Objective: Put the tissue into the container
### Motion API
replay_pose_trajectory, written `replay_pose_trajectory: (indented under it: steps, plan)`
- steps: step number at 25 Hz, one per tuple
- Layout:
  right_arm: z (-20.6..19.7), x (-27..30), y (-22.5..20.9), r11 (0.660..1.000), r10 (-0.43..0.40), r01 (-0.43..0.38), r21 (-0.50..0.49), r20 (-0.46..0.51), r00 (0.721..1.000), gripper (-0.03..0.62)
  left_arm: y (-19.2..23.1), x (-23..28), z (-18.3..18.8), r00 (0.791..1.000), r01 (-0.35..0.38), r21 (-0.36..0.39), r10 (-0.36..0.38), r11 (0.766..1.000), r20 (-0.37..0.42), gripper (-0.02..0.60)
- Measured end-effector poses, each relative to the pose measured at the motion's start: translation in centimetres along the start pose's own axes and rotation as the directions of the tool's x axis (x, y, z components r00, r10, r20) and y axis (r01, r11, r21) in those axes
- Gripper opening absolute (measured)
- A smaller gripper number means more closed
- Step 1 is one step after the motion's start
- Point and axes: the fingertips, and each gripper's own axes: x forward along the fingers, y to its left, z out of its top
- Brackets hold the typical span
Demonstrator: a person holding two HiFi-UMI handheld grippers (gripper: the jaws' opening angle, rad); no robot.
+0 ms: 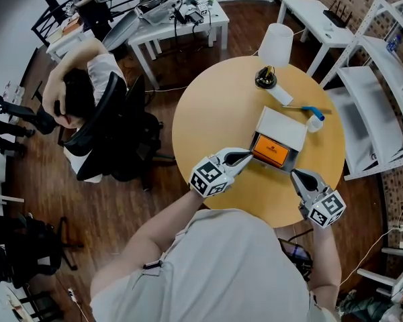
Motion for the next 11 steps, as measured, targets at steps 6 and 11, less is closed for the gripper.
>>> replay_pose_trajectory:
  steps: [6, 11]
  plan:
    - [-0.19, 0.25, 0.11, 1.0, 0.003, -0.003, 0.007, -0.003, 1.0, 0.0, 0.06, -0.16, -0.24, 1.0, 0.003, -0.005, -0.003, 1.0, -0.009, 0.0]
    - [-0.21, 0.21, 0.01, 1.0, 0.009, -0.009, 0.005, -0.004, 1.0, 0.0, -0.18, 0.13, -0.32, 1.0, 0.009, -0.008, -0.009, 1.0, -0.012, 0.0]
